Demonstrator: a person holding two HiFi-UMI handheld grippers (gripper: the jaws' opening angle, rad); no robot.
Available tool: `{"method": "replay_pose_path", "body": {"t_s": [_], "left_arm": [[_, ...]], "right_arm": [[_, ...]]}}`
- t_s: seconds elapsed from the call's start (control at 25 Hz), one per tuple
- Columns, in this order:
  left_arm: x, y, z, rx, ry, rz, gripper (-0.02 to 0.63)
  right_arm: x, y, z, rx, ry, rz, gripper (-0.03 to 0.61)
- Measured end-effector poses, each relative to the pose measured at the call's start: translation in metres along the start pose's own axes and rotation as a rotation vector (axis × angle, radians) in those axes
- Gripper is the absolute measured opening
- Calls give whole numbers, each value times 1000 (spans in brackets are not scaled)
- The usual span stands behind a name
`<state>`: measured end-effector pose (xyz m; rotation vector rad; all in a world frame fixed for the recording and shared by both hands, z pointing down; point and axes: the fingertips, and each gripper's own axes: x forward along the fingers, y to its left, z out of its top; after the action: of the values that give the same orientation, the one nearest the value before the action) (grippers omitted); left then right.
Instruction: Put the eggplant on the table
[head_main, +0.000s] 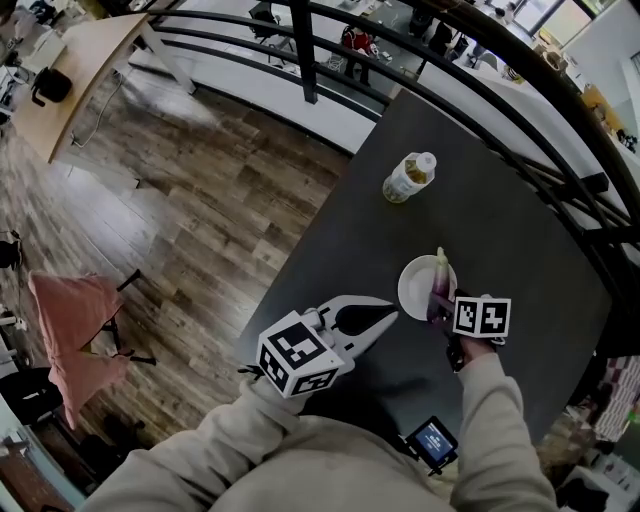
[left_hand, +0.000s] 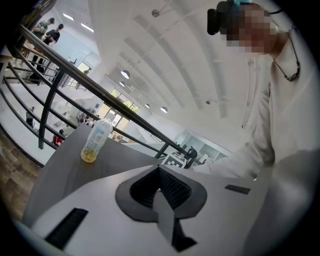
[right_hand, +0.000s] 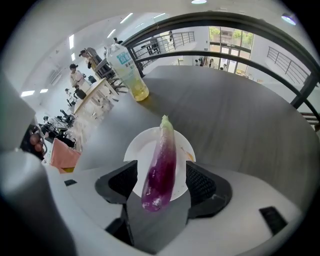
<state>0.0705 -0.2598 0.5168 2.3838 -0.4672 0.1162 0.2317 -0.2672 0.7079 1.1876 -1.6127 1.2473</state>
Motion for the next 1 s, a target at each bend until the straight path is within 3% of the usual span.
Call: {"method": "replay_pose_path", "body": {"t_s": [0.2, 0.44, 0.64, 0.88, 1.0], "left_arm": [[0, -16, -1, 26, 12, -20, 5], [7, -74, 20, 149, 47, -131, 5], [7, -104, 36, 224, 70, -176, 5], [10, -135, 51, 290, 104, -244, 5], [14, -145, 58, 312, 105, -261, 5]], "right_arm": [[-40, 19, 2, 0, -95, 37, 290], [-114, 19, 1, 86, -315, 201, 288], [-182, 13, -3, 111, -502, 337, 276], [-248, 13, -24, 99, -670, 388, 154], [-270, 23, -28, 53, -721, 405, 37]]}}
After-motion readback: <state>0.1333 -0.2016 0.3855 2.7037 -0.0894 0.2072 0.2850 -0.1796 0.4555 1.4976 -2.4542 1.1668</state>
